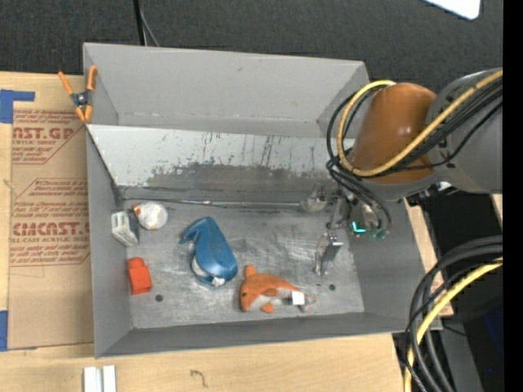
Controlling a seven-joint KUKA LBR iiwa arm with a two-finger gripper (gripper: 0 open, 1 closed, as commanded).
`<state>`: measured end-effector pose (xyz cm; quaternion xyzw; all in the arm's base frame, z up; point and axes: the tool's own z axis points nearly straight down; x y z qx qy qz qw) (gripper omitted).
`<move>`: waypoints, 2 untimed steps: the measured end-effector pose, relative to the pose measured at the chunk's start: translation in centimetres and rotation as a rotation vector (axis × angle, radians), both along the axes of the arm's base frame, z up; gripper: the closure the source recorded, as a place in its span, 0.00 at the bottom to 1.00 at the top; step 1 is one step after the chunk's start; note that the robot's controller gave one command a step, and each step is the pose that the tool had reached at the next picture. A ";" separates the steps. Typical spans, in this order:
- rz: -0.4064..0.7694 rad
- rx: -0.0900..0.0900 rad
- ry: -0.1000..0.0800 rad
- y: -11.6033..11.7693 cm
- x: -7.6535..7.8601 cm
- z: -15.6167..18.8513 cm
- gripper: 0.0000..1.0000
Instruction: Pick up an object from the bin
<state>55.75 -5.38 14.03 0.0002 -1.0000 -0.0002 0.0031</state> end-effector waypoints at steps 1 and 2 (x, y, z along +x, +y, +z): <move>0.001 -0.001 -0.008 0.0 0.2 0.4 0.00; 0.079 -0.001 -0.007 6.8 -6.3 -3.7 0.00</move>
Offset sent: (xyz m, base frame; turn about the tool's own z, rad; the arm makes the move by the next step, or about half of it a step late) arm -0.0694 0.0764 -0.0403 -0.0894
